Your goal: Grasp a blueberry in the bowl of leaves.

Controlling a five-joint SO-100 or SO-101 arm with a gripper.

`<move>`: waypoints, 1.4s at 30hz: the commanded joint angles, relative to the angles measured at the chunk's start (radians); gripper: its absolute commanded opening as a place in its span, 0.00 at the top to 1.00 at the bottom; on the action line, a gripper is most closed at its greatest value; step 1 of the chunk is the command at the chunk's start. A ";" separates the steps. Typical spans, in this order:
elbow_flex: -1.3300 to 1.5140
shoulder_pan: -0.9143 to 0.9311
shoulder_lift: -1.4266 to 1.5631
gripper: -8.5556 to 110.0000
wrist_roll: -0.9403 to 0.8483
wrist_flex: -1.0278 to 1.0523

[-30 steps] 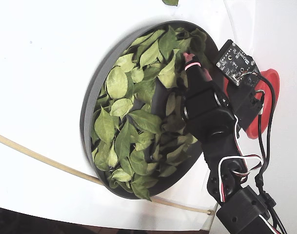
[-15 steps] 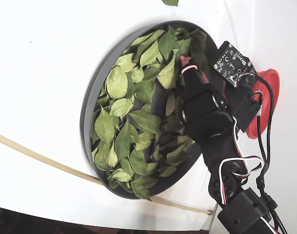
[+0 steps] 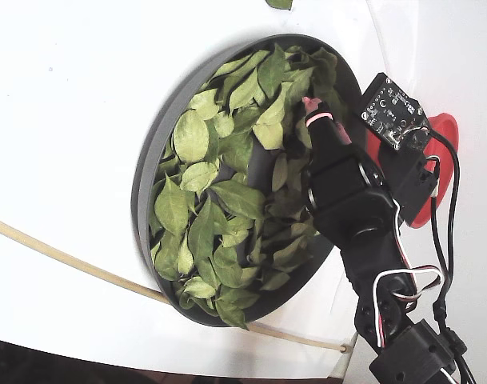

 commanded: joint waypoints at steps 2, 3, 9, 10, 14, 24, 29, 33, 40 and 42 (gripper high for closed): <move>0.008 0.025 0.137 0.80 -0.017 0.002; 0.012 0.025 0.138 0.80 -0.018 0.002; 0.040 0.038 0.141 0.80 -0.032 0.003; 0.043 0.041 0.143 0.80 -0.032 0.003; 0.055 0.052 0.147 0.80 -0.037 0.018; 0.075 0.069 0.161 0.80 -0.035 0.041; 0.074 0.069 0.155 0.79 -0.029 0.044; 0.072 0.069 0.150 0.79 -0.025 0.054; 0.057 0.066 0.117 0.79 -0.015 0.063; 0.052 0.066 0.109 0.79 -0.012 0.064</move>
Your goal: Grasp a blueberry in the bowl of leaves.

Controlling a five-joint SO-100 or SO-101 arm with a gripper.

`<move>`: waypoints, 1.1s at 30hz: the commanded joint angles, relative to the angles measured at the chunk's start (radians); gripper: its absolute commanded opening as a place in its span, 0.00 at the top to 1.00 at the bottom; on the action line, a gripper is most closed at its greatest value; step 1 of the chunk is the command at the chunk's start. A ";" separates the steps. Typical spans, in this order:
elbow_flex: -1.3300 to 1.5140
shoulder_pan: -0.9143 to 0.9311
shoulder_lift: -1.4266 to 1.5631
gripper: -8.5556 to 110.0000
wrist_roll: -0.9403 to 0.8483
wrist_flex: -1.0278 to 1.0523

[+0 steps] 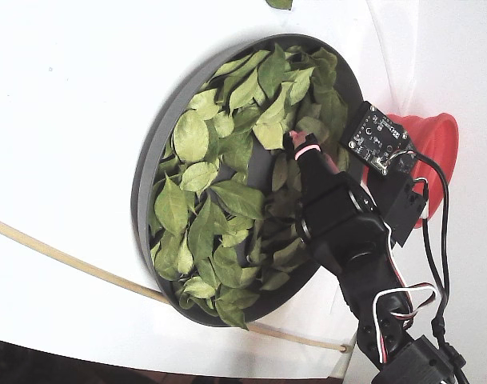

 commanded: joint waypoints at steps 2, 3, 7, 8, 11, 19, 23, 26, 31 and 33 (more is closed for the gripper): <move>-0.040 0.015 0.060 0.79 0.011 0.002; -0.043 0.015 0.055 0.79 0.012 0.002; -0.051 0.015 0.038 0.79 0.014 0.002; -0.052 0.015 0.034 0.79 0.014 0.002; -0.057 0.015 0.026 0.79 0.017 0.002; -0.067 0.015 0.002 0.79 0.025 0.009; -0.069 0.012 -0.002 0.79 0.031 0.014; -0.072 0.012 -0.005 0.78 0.034 0.020; -0.072 0.011 -0.012 0.78 0.041 0.026; -0.072 0.009 -0.015 0.78 0.043 0.026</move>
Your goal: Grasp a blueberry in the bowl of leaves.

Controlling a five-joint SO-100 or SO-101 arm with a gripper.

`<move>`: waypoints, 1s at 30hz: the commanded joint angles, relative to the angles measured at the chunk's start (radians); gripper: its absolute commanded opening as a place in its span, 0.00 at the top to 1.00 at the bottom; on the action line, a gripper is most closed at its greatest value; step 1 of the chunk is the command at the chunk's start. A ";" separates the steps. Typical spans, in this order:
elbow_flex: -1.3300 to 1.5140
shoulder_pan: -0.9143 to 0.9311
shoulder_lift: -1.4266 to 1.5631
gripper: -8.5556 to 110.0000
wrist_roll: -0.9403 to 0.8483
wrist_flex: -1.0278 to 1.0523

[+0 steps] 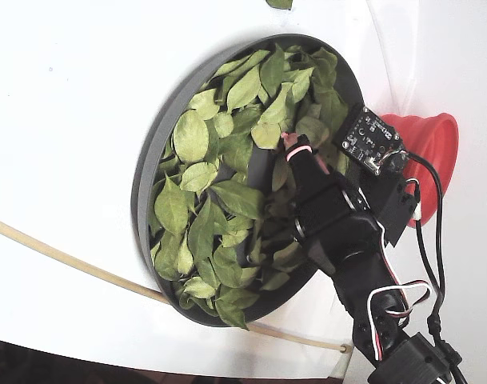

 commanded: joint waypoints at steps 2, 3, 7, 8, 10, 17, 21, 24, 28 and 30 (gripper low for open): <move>-0.057 0.008 0.006 0.78 0.008 0.003; -0.058 0.006 0.005 0.78 0.009 0.003; -0.067 0.003 -0.005 0.78 0.015 0.003; -0.071 0.003 -0.006 0.78 0.017 0.003; -0.074 0.002 -0.012 0.78 0.020 0.003; -0.077 -0.002 -0.018 0.79 0.026 0.003; -0.075 -0.002 -0.018 0.80 0.025 0.003; -0.066 -0.002 -0.015 0.81 0.023 0.003; -0.051 -0.003 -0.005 0.82 0.020 0.003; -0.044 -0.003 0.000 0.83 0.018 0.003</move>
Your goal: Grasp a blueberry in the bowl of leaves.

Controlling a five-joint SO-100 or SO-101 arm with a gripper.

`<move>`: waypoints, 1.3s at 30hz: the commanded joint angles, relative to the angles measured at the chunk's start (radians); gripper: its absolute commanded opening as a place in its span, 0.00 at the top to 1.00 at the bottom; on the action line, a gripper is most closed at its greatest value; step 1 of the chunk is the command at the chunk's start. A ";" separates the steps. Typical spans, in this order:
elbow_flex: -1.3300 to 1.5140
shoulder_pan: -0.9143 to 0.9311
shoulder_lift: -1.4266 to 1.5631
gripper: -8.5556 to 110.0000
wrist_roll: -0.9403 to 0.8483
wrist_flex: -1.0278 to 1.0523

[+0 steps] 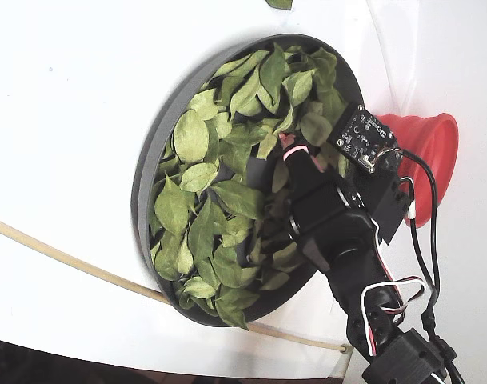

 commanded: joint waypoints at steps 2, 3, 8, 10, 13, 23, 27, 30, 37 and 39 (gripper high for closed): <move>-0.014 -0.003 0.043 0.83 -0.003 0.003; -0.012 -0.003 0.046 0.83 -0.005 0.003; -0.002 -0.005 0.067 0.83 -0.006 0.005; 0.006 -0.008 0.083 0.83 -0.008 0.005; 0.017 -0.012 0.106 0.83 -0.008 0.005; 0.035 -0.023 0.163 0.84 -0.009 0.005; 0.043 -0.025 0.187 0.84 -0.008 0.008; 0.052 -0.026 0.206 0.84 -0.012 0.009; 0.075 -0.026 0.247 0.84 -0.018 0.015; 0.081 -0.028 0.256 0.84 -0.020 0.017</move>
